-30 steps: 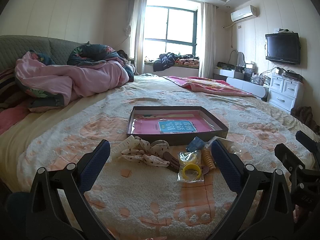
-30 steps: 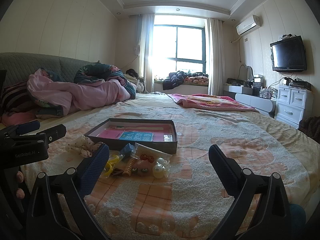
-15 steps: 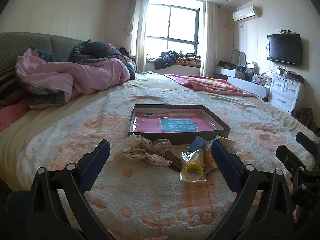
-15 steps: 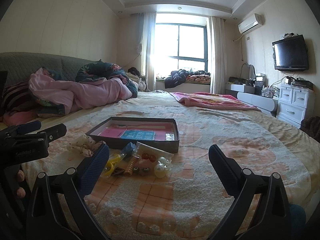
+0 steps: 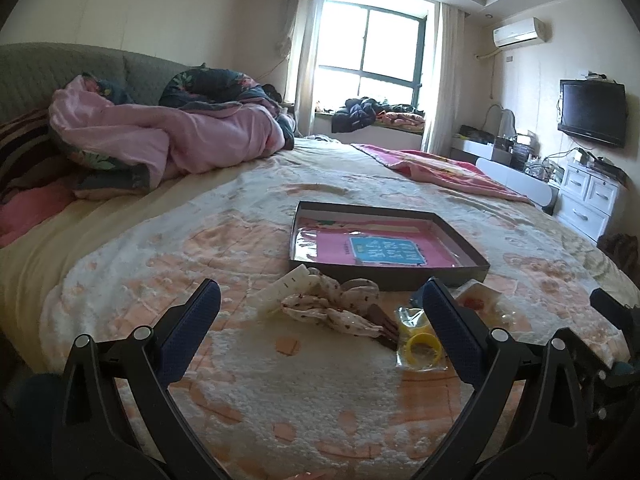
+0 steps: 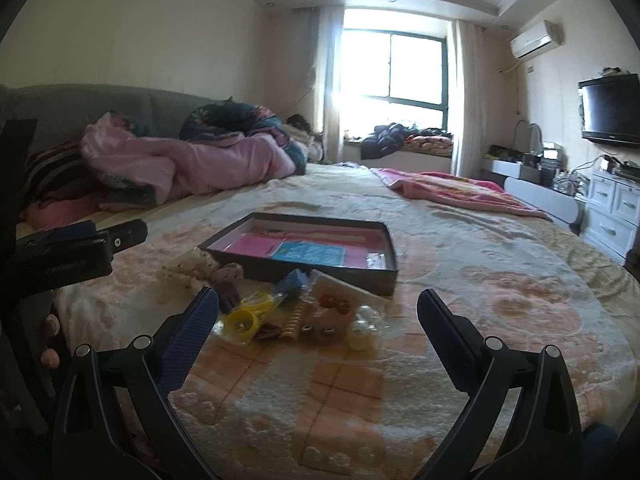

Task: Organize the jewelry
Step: 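Reach and grasp the white comb with left tool while right tool grasps pearl earring bag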

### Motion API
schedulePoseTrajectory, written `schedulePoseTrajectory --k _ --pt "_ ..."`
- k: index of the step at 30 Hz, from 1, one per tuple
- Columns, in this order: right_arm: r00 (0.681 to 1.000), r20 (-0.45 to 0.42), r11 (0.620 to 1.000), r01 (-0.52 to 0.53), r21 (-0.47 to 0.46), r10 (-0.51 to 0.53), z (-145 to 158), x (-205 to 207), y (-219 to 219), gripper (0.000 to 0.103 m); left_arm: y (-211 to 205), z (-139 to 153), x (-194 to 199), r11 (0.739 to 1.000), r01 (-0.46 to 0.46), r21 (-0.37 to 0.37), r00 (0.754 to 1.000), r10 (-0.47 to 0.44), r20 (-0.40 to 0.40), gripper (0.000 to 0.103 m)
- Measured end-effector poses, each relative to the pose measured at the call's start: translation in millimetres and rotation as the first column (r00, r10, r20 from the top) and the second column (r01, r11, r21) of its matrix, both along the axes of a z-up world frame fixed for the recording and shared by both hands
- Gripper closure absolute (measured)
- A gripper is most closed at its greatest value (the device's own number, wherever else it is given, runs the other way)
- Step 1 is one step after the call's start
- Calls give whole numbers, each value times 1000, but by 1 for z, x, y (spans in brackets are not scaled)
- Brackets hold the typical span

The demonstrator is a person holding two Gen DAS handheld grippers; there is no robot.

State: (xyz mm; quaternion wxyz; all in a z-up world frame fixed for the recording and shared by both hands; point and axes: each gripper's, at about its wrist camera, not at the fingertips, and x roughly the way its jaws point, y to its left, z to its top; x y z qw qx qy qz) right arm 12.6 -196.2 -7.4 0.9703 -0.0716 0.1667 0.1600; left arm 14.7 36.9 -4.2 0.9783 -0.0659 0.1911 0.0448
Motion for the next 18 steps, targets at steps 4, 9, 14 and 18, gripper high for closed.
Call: schedulePoseTrajectory --k 4,9,14,18 --pt "999 -24 1000 -25 -20 24 -1 11 10 6 8 -4 7 1000 -14 -9 1000 14 -28 10" --pt "998 -68 1000 -10 -16 9 -6 30 10 6 23 -14 21 999 -25 -35 996 22 -89 10" --pt "995 -97 1000 8 -21 -10 -10 50 6 6 37 -24 37 999 -43 -11 989 41 -140 10" --pt "992 -125 1000 24 -20 -26 -14 65 3 6 52 -31 53 999 -44 -18 982 40 -185 10"
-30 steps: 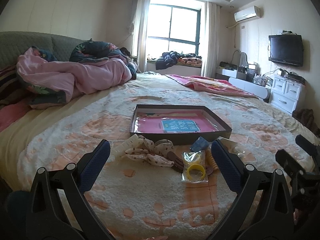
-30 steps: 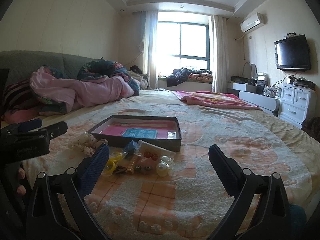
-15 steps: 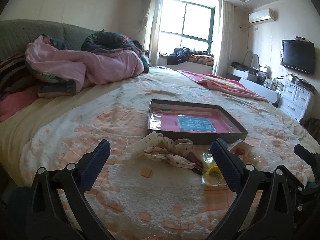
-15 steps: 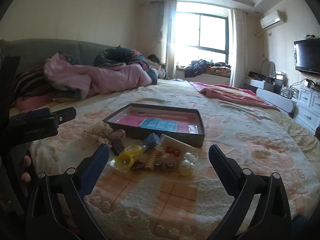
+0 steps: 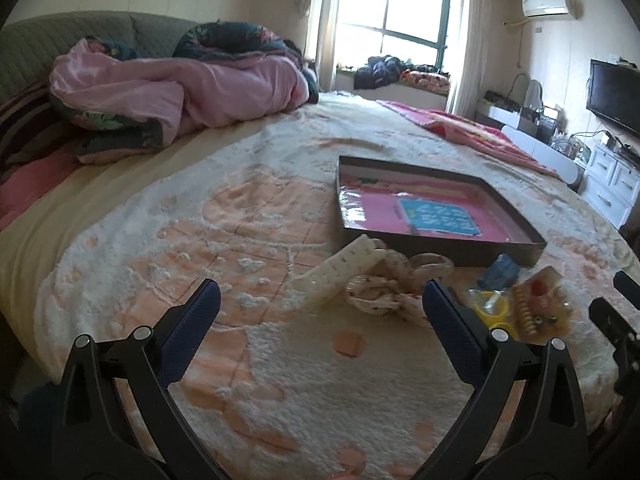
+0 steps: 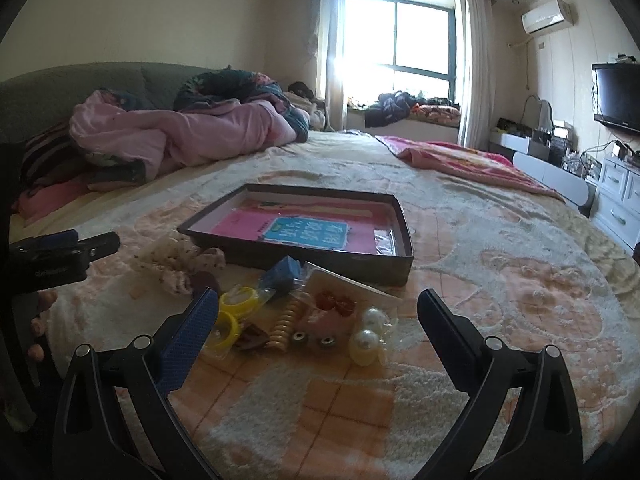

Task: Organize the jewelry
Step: 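Reach and grasp the white comb with left tool while right tool grasps pearl earring bag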

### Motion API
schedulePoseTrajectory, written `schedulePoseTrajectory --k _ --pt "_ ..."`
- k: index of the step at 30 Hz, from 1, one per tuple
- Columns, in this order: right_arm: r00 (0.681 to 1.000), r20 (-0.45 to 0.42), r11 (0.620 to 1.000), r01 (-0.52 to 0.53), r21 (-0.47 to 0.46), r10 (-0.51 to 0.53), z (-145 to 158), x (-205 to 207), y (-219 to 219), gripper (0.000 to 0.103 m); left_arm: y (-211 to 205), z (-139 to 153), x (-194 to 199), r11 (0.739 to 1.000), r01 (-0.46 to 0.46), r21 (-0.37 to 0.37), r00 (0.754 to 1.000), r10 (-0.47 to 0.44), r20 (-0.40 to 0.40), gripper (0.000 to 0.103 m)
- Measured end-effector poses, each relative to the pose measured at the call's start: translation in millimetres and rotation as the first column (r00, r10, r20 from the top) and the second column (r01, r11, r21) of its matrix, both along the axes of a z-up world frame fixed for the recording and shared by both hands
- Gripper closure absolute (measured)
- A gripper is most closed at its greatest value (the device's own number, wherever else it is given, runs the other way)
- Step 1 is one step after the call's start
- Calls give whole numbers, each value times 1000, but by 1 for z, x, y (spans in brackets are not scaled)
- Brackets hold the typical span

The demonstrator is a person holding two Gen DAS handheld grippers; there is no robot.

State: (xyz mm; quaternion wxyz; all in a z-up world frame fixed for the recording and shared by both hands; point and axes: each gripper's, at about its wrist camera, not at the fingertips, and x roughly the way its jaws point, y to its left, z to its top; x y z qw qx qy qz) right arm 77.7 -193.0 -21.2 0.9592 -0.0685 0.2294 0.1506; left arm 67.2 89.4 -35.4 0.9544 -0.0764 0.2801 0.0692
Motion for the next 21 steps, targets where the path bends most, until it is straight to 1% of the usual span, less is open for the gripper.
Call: schedulePoseTrajectory --k 4,5,7,10,11,15,17,20,21 --pt "999 -37 1000 21 10 -21 -4 16 -4 6 13 -2 15 1000 11 -18 1000 -12 -27 10" --pt "999 -43 1000 23 9 -23 -4 18 -4 6 17 -2 19 999 30 -32 999 -31 -27 10" --pt "998 -56 999 35 9 -35 -7 24 -6 6 21 -2 28 999 42 -25 998 -43 -39 10" --pt "995 -85 998 52 26 -50 -11 32 -11 6 24 -4 44 996 93 -11 994 -93 -64 10" --pt "994 -97 998 58 28 -54 -12 34 -12 6 25 -6 52 992 126 -10 989 -127 -77 10" --pt "988 -135 997 75 32 -70 -17 44 -17 7 23 -12 72 981 190 -28 975 -192 -116 11" --pt "986 -151 996 78 33 -73 -20 49 -19 7 20 -17 81 975 223 -15 964 -223 -146 12" --pt "981 -181 996 78 37 -70 -25 54 -20 13 17 -23 89 963 267 -17 947 -266 -182 20" --pt "979 -189 996 77 37 -69 -26 55 -20 17 16 -24 92 962 271 -19 944 -270 -192 23"
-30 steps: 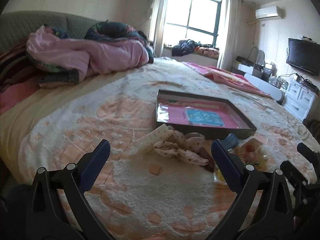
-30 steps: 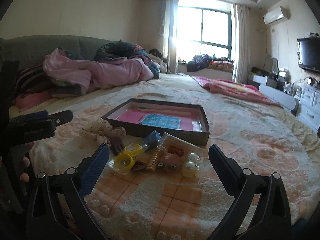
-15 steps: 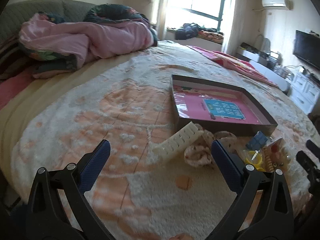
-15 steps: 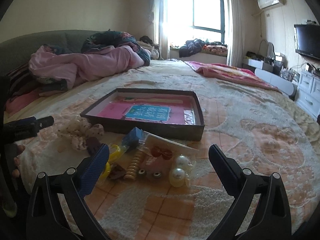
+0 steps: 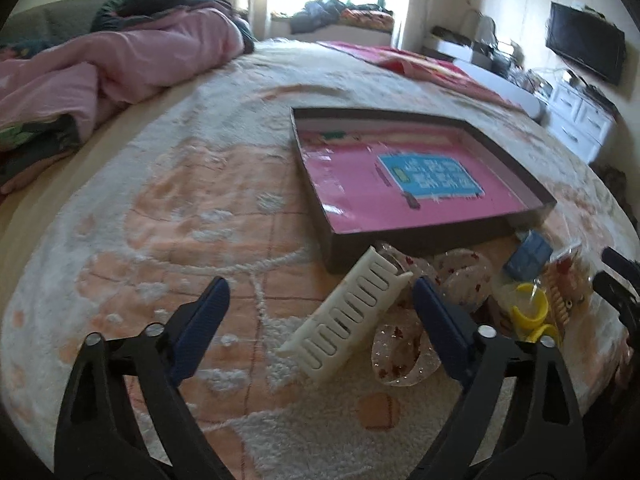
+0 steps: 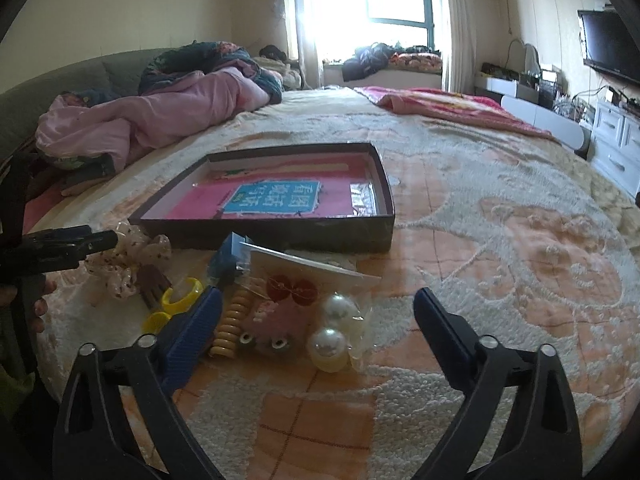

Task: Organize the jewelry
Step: 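Reach and grasp the white comb with left tool while right tool grasps pearl earring bag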

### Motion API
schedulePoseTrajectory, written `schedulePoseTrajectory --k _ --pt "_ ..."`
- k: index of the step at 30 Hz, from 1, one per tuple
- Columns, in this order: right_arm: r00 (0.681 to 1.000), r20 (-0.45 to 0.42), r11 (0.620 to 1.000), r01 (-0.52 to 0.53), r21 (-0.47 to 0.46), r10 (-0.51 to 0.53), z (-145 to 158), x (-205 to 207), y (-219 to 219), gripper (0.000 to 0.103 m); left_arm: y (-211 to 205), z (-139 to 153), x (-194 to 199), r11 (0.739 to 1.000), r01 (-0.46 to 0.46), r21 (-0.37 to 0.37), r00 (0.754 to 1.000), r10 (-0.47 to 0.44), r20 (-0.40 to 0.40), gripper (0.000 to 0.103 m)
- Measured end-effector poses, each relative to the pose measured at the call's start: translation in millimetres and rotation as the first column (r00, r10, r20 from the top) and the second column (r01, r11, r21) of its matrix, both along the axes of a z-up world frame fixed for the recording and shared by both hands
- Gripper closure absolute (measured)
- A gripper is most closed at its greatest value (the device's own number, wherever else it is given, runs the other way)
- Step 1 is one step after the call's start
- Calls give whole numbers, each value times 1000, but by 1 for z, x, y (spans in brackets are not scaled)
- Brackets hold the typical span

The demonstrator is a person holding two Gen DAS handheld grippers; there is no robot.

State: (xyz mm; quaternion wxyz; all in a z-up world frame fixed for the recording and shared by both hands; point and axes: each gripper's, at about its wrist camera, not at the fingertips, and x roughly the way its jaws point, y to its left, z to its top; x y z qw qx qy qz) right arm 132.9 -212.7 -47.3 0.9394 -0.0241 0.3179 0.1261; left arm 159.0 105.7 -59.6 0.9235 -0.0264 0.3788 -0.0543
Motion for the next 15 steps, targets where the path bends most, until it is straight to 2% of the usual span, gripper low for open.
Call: schedulePoseTrajectory --k 7,9,13,15 --pt "997 -81 1000 7 27 -5 -14 10 -6 34 8 -6 5 997 29 -77 999 -31 -31 41" --pt "996 -86 1000 2 29 1 -16 8 -6 39 12 -7 6 993 39 -111 998 -43 -38 51" --pt "996 -90 1000 -15 27 17 -19 6 -8 46 18 -6 6 989 34 -143 998 -41 -49 61" --pt "996 -91 999 -22 25 24 -18 6 -7 49 23 -7 6 988 20 -155 998 -29 -58 72"
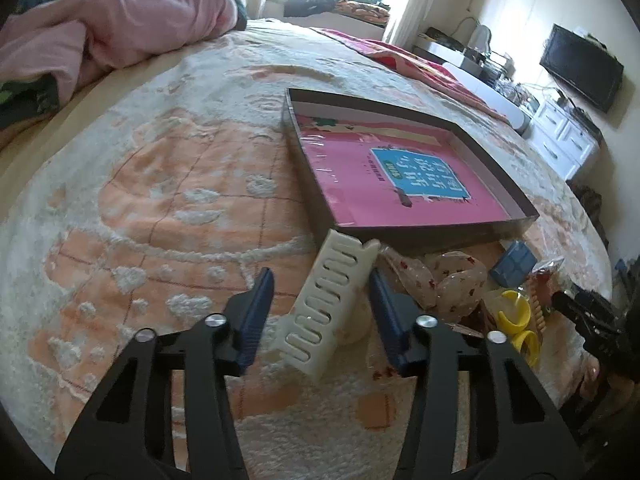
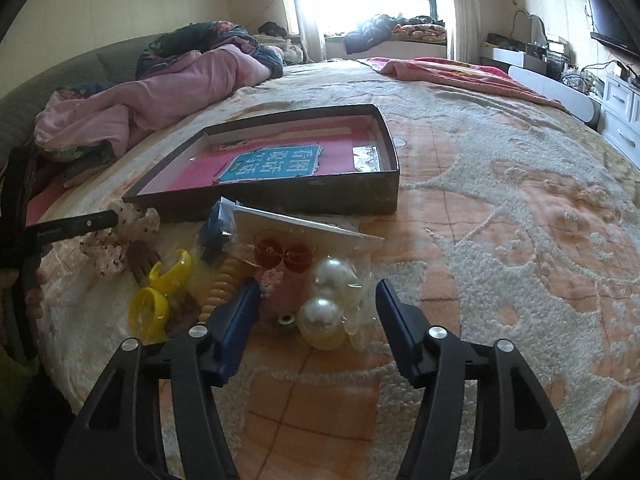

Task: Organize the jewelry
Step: 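Reach and grasp the white comb with left tool while right tool grasps pearl earring bag, then carry the comb into the tray and open left tool while right tool drops the pearls there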

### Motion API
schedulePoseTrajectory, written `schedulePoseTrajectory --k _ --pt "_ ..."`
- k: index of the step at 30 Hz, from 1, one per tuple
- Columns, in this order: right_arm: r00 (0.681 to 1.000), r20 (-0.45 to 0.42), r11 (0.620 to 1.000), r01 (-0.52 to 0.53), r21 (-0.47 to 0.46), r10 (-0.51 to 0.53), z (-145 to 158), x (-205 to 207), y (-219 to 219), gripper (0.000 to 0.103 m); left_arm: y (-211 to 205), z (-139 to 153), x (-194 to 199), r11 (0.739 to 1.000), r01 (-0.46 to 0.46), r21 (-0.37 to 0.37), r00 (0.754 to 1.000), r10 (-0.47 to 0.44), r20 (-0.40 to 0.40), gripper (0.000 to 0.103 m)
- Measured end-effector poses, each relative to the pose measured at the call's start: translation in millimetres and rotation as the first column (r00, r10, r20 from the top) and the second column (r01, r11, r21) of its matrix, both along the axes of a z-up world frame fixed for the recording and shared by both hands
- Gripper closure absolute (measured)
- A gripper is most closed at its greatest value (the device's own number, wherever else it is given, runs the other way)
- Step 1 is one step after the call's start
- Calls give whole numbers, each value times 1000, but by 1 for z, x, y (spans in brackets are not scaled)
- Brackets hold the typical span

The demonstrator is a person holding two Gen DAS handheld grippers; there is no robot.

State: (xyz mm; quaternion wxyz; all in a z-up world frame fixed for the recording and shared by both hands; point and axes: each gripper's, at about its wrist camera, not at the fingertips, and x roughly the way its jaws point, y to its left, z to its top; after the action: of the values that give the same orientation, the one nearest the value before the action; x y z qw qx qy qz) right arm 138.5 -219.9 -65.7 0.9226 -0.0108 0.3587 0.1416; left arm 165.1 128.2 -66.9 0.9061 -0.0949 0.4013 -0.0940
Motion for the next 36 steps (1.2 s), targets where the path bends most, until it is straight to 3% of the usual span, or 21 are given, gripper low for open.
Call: schedulePoseTrajectory --k 4,8,13,25,36 --pt "1000 -5 1000 -6 -4 6 0 0 -2 52 12 -5 -2 999 -12 -49 999 10 -30 79" --pt "1000 -18 1000 4 10 -4 0 0 -8 53 12 -3 -5 999 -8 -47 1000 7 -25 81" --pt "999 -43 999 11 34 -9 -3 1 -21 73 3 13 -14 1000 -4 -20 1000 4 21 83" --pt "999 37 998 22 52 -24 27 -9 -42 74 -29 55 -13 1000 28 -6 993 -27 111 83" --pt "993 113 999 -29 17 27 50 31 -31 74 -58 54 22 999 40 12 993 -41 109 83"
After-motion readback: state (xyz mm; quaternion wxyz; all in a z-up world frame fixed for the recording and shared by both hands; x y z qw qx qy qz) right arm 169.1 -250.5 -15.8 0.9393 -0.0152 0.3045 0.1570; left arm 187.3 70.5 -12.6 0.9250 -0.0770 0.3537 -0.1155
